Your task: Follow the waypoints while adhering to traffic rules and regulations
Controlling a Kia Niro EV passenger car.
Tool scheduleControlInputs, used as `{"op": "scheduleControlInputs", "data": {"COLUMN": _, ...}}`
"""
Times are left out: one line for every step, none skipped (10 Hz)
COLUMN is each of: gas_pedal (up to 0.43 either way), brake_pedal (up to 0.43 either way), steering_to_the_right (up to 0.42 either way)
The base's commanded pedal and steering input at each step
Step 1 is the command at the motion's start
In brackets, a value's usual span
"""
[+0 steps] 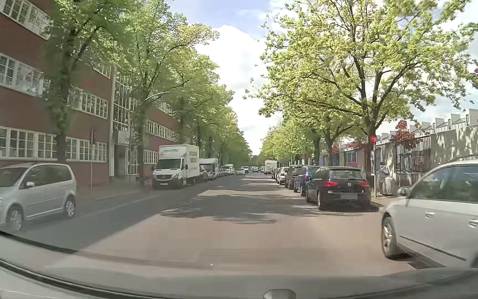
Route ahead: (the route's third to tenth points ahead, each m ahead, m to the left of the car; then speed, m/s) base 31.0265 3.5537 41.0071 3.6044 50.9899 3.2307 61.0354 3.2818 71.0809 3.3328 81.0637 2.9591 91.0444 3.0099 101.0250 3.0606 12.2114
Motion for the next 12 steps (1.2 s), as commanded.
{"op": "scheduleControlInputs", "data": {"gas_pedal": 0.0, "brake_pedal": 0.024, "steering_to_the_right": -0.002}}
{"op": "scheduleControlInputs", "data": {"gas_pedal": 0.0, "brake_pedal": 0.024, "steering_to_the_right": -0.002}}
{"op": "scheduleControlInputs", "data": {"gas_pedal": 0.0, "brake_pedal": 0.024, "steering_to_the_right": -0.002}}
{"op": "scheduleControlInputs", "data": {"gas_pedal": 0.0, "brake_pedal": 0.024, "steering_to_the_right": 0.0}}
{"op": "scheduleControlInputs", "data": {"gas_pedal": 0.0, "brake_pedal": 0.024, "steering_to_the_right": 0.001}}
{"op": "scheduleControlInputs", "data": {"gas_pedal": 0.0, "brake_pedal": 0.024, "steering_to_the_right": 0.001}}
{"op": "scheduleControlInputs", "data": {"gas_pedal": 0.0, "brake_pedal": 0.024, "steering_to_the_right": 0.001}}
{"op": "scheduleControlInputs", "data": {"gas_pedal": 0.0, "brake_pedal": 0.024, "steering_to_the_right": 0.001}}
{"op": "scheduleControlInputs", "data": {"gas_pedal": 0.0, "brake_pedal": 0.018, "steering_to_the_right": 0.001}}
{"op": "scheduleControlInputs", "data": {"gas_pedal": 0.0, "brake_pedal": 0.018, "steering_to_the_right": 0.001}}
{"op": "scheduleControlInputs", "data": {"gas_pedal": 0.0, "brake_pedal": 0.018, "steering_to_the_right": 0.001}}
{"op": "scheduleControlInputs", "data": {"gas_pedal": 0.0, "brake_pedal": 0.018, "steering_to_the_right": 0.001}}
